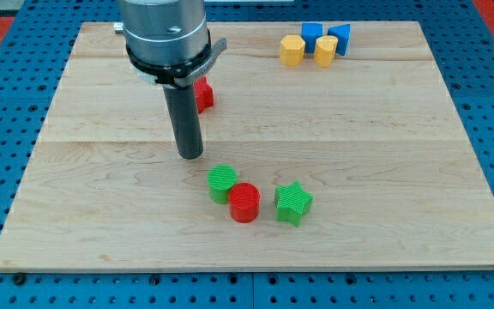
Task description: Place the red star above the green circle
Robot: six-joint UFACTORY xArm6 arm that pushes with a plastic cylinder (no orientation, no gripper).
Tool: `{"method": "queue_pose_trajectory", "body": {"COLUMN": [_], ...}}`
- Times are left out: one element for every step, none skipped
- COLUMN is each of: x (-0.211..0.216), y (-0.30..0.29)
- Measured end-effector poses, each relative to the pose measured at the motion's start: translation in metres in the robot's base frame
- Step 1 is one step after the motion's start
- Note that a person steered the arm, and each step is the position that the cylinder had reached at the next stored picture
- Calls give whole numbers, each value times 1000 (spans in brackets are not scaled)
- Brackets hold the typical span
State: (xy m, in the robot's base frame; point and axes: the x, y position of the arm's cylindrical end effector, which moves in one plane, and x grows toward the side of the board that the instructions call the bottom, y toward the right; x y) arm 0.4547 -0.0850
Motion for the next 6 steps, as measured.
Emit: {"method": "queue_pose_trajectory", "body": {"x": [-46, -121, -101, -14, 23, -57], "y": [-81, -33, 9, 15, 7, -38]}}
